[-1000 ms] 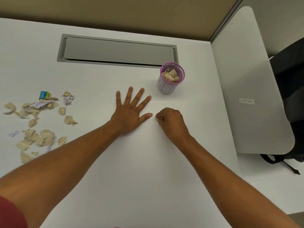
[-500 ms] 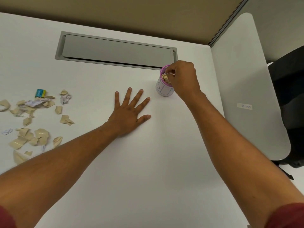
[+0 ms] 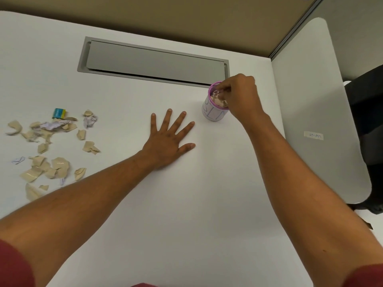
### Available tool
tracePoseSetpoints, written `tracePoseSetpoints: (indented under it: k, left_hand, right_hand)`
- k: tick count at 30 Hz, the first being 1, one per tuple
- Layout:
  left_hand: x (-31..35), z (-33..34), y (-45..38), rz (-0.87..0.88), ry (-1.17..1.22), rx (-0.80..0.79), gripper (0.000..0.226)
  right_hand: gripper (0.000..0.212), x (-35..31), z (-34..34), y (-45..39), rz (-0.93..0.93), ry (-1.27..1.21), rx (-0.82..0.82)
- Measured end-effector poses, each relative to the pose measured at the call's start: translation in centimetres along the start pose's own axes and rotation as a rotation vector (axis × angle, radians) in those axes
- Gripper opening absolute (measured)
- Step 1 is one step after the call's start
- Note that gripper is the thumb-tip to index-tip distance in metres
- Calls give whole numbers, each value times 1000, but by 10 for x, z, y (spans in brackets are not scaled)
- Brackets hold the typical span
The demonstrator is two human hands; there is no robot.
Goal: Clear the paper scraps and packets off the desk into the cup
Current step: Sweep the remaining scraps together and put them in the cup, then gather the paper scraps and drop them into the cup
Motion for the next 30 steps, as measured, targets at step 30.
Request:
tracePoseSetpoints:
  k: [30]
  left_hand:
    - [-206, -31, 293, -345, -13, 121, 73]
  right_hand:
    - [66, -276, 257, 181, -609, 115, -319]
Point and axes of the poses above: each hand's wrist, its own y-axis away from the middle knuckle, its own z-axis out of the palm, x = y × z, the point moved 9 cm from there along -y, towards the middle knuckle, and after that the axes turned 9 degrees about z, right-handed, at the moved point
